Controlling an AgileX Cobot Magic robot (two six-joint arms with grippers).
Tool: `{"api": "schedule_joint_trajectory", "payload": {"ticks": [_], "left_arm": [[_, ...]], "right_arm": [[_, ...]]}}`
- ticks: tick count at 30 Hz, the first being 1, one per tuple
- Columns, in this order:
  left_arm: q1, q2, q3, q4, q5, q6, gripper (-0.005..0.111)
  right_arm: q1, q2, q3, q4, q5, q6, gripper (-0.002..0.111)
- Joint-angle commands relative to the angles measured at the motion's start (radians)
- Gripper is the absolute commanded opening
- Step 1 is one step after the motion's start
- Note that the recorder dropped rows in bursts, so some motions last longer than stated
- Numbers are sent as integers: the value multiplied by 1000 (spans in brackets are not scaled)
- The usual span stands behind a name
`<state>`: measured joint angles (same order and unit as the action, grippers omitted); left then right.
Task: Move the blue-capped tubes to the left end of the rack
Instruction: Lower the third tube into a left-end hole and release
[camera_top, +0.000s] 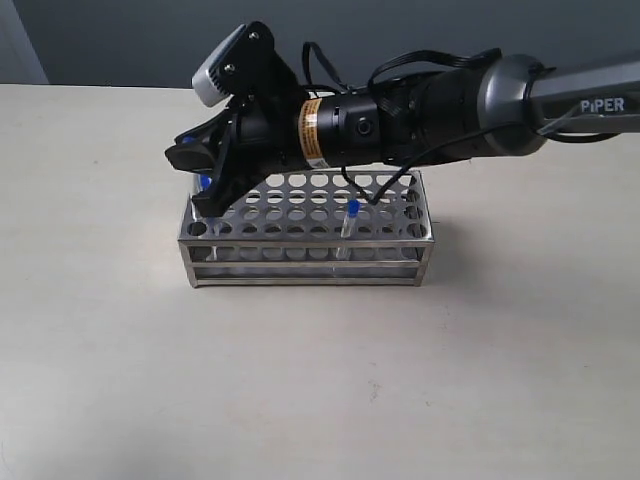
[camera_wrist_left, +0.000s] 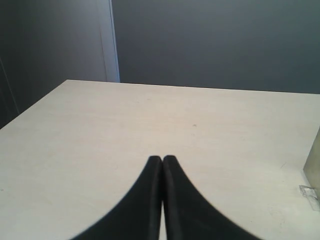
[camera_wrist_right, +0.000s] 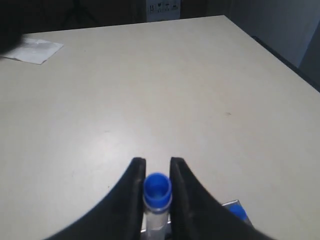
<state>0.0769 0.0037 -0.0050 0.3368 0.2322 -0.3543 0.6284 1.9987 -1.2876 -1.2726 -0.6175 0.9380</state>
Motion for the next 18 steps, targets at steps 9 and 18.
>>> {"api": "schedule_joint_trajectory", "payload": {"ticks": [9, 18], "left_arm": [[-7, -4, 3, -4, 0, -1, 0], [-7, -4, 3, -4, 0, -1, 0]], "right_arm": [[2, 78, -74, -8, 4, -6, 0], [2, 86, -74, -113, 19, 98, 0]]}}
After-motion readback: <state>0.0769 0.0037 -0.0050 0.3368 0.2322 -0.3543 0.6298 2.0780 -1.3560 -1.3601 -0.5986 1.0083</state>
